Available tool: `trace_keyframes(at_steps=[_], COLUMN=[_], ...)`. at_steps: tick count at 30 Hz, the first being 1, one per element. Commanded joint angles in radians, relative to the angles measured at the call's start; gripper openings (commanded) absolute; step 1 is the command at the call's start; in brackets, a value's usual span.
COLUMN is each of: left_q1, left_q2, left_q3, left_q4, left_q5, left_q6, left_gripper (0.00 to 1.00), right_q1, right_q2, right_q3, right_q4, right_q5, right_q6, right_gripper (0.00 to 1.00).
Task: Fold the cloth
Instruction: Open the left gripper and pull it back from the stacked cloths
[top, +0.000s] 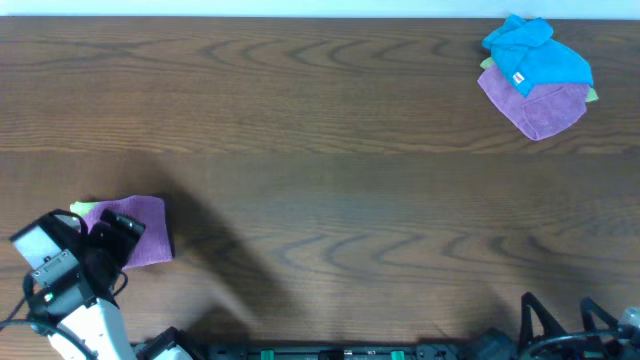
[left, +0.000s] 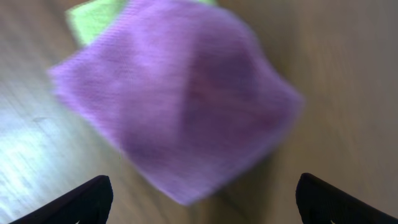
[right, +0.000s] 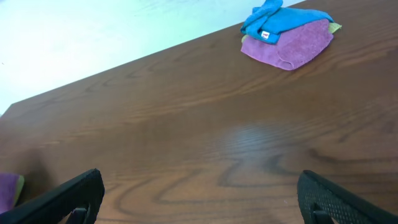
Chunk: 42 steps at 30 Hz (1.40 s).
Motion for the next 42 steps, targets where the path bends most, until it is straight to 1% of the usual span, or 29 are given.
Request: trace_keyframes(at_steps=[1, 3, 10, 16, 19, 21, 23, 26, 31, 34, 36, 37, 39, 42], left_q1=[0.006, 0.006, 0.006, 0.005, 0.005, 0.005, 0.005, 0.000, -0.001, -0.002, -0.016, -0.022, -0.038, -0.079], left_q2=[-0.032, -0.050, -0.066, -0.115, -0.155, -0.176, -0.188, -0.192, -0.195, -0.195, -0.214, -0.229, -0.270, -0.349], left_q3=[0.094, 0.126, 0.212, 0.222, 0.222, 0.222, 0.222, 0.222, 0.222, 0.222, 0.220, 0.219, 0.210, 0.184], left_q4=[-0.007, -0.017, -0.135, -0.160, -0.205, -0.244, -0.257, -0.276, -0.277, -0.277, -0.266, -0.256, -0.225, -0.149], left_q5=[0.196, 0.246, 0.294, 0.444, 0.442, 0.455, 0.478, 0.516, 0.589, 0.600, 0.587, 0.573, 0.537, 0.444], left_q6=[0.049, 0.061, 0.075, 0.071, 0.019, -0.079, -0.101, -0.069, 0.091, 0.171, 0.255, 0.276, 0.296, 0.315], left_gripper=[0.95, 0.95, 0.95, 0.95, 0.95, 0.95, 0.95, 0.95, 0.95, 0.95, 0.95, 0.95, 0.95, 0.95], right_q1=[-0.006, -0.006, -0.006, -0.006, -0.006, -0.006, -0.006, -0.006, -0.006, -0.006, -0.006, -0.006, -0.006, -0.006], right_q2=[-0.001, -0.001, -0.001, -0.001, -0.001, -0.001, -0.001, -0.001, -0.001, -0.001, -0.001, -0.001, -0.001, -0.001], right_q3=[-0.002, -0.002, -0.002, -0.002, -0.002, -0.002, -0.002, -0.002, -0.002, -0.002, -0.002, -0.002, -0.002, -0.002], right_q4=[-0.001, -0.001, -0.001, -0.001, -0.001, -0.001, -0.001, -0.001, -0.001, -0.001, -0.001, -0.001, -0.001, -0.001], right_q5=[0.011, 0.011, 0.011, 0.011, 0.011, 0.011, 0.011, 0.011, 0.011, 0.011, 0.011, 0.011, 0.011, 0.011], right_q6=[0.010, 0.010, 0.010, 0.010, 0.010, 0.010, 0.010, 0.010, 0.010, 0.010, 0.010, 0.010, 0.010, 0.010], right_gripper=[0.99, 0.99, 0.99, 0.99, 0.99, 0.99, 0.99, 0.99, 0.99, 0.99, 0.99, 0.99, 0.99, 0.99])
